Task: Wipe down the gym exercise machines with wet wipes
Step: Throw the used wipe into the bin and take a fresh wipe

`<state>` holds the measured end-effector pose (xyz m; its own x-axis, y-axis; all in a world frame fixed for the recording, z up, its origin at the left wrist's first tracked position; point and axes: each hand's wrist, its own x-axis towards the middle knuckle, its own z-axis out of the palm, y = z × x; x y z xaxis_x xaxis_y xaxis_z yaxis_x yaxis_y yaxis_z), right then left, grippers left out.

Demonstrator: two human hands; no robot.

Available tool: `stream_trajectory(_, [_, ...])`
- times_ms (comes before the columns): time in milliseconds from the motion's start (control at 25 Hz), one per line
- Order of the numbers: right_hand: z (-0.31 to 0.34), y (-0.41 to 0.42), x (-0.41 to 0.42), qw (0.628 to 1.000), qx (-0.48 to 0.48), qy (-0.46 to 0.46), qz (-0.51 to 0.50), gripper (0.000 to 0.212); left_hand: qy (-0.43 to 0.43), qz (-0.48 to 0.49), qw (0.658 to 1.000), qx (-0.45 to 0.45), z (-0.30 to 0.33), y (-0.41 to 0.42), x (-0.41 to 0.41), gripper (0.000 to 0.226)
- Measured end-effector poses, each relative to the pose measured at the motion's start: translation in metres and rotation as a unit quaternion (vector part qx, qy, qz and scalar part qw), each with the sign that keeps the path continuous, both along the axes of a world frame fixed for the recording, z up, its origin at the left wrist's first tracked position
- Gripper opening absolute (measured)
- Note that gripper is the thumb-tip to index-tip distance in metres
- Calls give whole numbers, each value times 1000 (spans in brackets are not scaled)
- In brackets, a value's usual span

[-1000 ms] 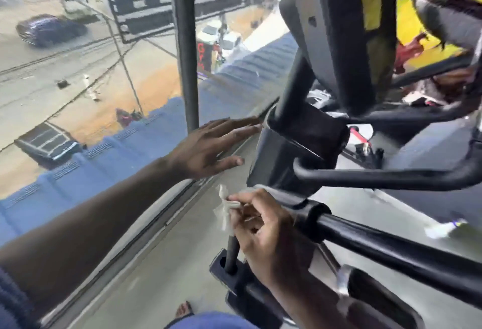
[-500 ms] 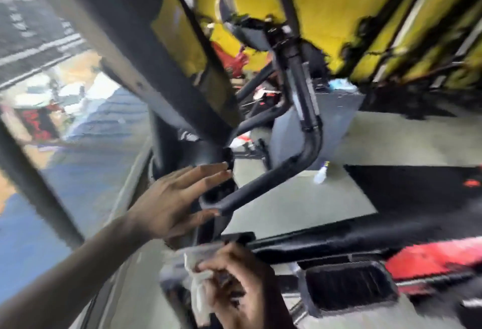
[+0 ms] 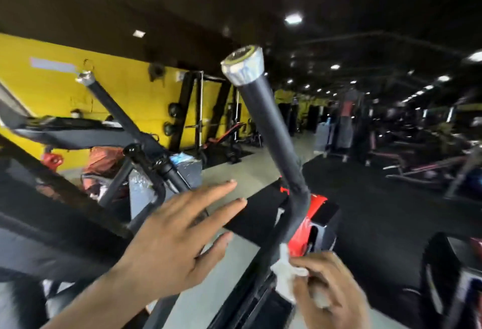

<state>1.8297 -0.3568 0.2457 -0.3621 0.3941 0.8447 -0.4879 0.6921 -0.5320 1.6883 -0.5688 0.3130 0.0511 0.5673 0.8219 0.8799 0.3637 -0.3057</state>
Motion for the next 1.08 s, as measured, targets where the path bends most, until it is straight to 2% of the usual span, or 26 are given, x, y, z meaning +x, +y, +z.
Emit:
stream_trajectory(120, [56, 8, -2, 998, -51, 44, -9, 7, 86, 12, 994, 68, 47, -2, 1, 52])
stream_trajectory(240, [106, 9, -20, 995, -43, 62, -59, 11, 141, 65, 982, 108, 98, 9, 0, 65])
stream_trajectory(360, [124, 2, -44, 994, -23, 92, -58, 9, 211, 101, 970, 58, 132, 34, 5, 68])
stream_trajectory(520, [116, -11, -63, 995, -9, 88, -35, 13, 291, 161, 943, -33, 171, 40, -2, 71])
stream_trajectory(800, [115, -7, -63, 991, -111, 70, -23, 21, 325, 161, 925, -113, 187, 34, -3, 64])
stream_trajectory(920, [115, -15, -64, 991, -107, 73, -18, 18, 367, 204, 897, -139, 193, 25, -6, 64])
stream_trajectory(1080, [94, 9, -60, 986, -129, 7, -101, 21, 391, 204, 885, -150, 196, 25, -8, 61])
